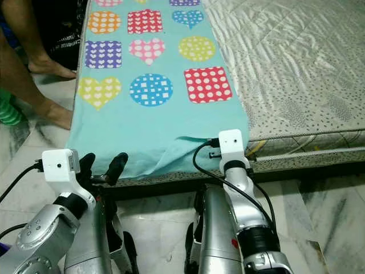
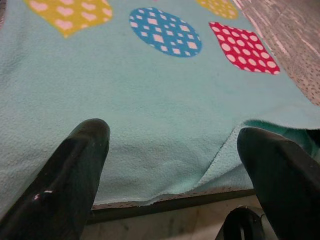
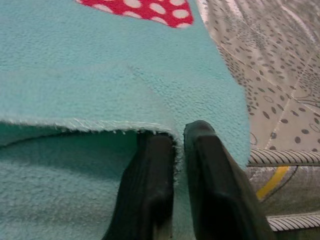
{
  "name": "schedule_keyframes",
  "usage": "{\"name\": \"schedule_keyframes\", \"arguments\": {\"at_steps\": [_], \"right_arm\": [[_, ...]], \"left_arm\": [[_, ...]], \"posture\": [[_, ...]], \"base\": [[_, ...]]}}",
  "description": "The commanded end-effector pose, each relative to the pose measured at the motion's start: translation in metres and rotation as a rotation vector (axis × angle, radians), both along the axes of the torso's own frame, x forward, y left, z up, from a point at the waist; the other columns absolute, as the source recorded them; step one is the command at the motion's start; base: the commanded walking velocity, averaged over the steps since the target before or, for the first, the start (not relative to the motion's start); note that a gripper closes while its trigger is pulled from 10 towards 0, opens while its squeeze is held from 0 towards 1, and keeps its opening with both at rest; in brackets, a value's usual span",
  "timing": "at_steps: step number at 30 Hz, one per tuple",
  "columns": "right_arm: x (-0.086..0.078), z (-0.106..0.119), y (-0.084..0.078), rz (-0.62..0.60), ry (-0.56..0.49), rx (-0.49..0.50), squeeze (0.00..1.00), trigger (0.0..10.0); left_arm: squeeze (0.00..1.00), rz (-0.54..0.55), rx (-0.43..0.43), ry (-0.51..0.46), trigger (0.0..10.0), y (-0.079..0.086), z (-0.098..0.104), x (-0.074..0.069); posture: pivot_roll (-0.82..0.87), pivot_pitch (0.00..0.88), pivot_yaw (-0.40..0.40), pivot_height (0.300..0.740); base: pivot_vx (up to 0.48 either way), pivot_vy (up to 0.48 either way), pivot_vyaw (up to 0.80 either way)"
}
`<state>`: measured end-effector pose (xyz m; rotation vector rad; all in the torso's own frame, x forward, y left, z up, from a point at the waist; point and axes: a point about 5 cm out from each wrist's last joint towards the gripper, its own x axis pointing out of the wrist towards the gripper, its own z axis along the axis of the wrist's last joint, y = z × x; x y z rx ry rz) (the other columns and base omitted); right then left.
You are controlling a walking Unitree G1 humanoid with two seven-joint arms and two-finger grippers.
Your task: Clean up the room
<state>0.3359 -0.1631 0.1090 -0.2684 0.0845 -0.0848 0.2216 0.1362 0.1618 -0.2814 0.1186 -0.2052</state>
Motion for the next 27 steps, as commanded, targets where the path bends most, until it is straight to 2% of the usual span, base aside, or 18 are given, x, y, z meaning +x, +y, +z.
{"name": "schedule_keyframes", "arguments": {"at_steps": [1, 9, 18, 26, 27], "right_arm": [[-0.005, -0.003, -0.008, -0.023, 0.022, 0.026, 0.00, 0.0], [-0.015, -0.007, -0.018, -0.016, 0.055, 0.067, 0.00, 0.0], [-0.036, -0.013, -0.034, 0.015, 0.101, 0.041, 0.00, 0.0], [-0.048, -0.020, -0.040, 0.031, 0.145, 0.026, 0.00, 0.2], [-0.049, -0.022, -0.040, 0.035, 0.154, 0.018, 0.00, 1.8]], "left_arm": [[0.00, 0.005, 0.010, 0.008, 10.0, 0.001, -0.002, -0.001], [0.00, 0.006, 0.015, 0.004, 10.0, 0.003, -0.002, -0.001], [0.00, 0.010, 0.030, 0.004, 10.0, 0.007, -0.002, -0.002], [0.00, 0.003, 0.034, 0.002, 10.0, 0.006, -0.002, 0.000], [0.00, 0.002, 0.036, 0.000, 10.0, 0.007, -0.002, 0.001]], "posture": [[0.10, 0.270, -0.025, 0.509], [0.10, 0.263, -0.025, 0.509], [0.10, 0.253, -0.022, 0.509], [0.09, 0.244, -0.017, 0.509], [0.09, 0.237, -0.016, 0.509]], "base": [[0.000, 0.000, 0.00], [0.000, 0.000, 0.00], [0.000, 0.000, 0.00], [0.000, 0.000, 0.00], [0.000, 0.000, 0.00]]}}
